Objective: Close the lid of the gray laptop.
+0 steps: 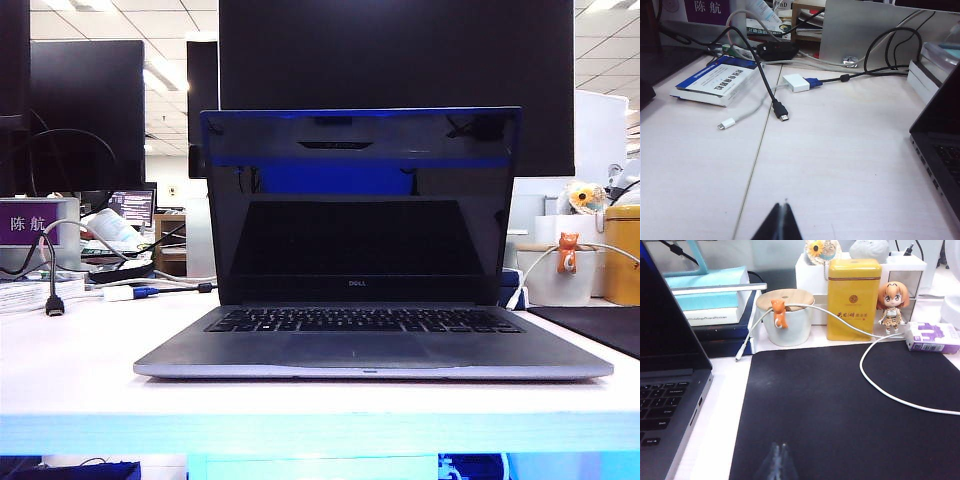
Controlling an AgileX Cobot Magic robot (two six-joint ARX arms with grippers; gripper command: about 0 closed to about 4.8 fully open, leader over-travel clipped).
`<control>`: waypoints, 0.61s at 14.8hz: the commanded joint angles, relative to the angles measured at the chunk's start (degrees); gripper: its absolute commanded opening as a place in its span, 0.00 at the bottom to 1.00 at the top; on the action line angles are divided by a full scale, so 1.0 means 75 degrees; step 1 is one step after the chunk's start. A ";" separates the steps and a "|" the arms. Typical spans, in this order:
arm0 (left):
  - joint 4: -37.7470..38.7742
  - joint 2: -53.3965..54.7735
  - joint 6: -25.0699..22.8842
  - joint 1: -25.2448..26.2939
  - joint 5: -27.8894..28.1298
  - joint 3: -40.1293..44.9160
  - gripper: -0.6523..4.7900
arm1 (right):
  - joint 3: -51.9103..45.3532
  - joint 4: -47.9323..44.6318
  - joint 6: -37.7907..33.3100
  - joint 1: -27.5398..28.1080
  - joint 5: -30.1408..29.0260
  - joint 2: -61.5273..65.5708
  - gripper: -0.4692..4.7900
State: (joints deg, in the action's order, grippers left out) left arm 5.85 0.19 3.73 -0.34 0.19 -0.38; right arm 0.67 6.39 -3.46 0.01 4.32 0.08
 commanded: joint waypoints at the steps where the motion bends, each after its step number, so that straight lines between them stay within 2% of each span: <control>1: -0.0050 -0.0015 0.0023 0.0023 0.0000 -0.0003 0.11 | -0.0032 -0.0122 -0.0140 0.0000 -0.0026 -0.0006 0.09; 4: -0.0050 -0.0015 0.0026 0.0023 -0.0003 -0.0003 0.11 | -0.0032 -0.0070 -0.0140 -0.0003 -0.0265 -0.0006 0.09; 7: -0.0405 -0.0015 0.0583 0.0023 -0.0560 -0.0017 0.11 | -0.0029 -0.0038 -0.0146 -0.0009 -0.1102 -0.0006 0.09; 8: -0.0600 -0.0015 0.0804 0.0020 -0.0906 -0.0160 0.11 | -0.0026 -0.0114 -0.0175 -0.0012 -0.1137 -0.0006 0.09; 9: -0.0551 -0.0012 0.1023 0.0020 -0.0941 -0.0335 0.11 | -0.0026 -0.0149 -0.0326 -0.0012 -0.1134 -0.0006 0.09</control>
State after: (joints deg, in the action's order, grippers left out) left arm 3.22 0.21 8.82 -0.32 -5.52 -1.10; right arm 0.67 6.85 -4.56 -0.05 -3.99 0.08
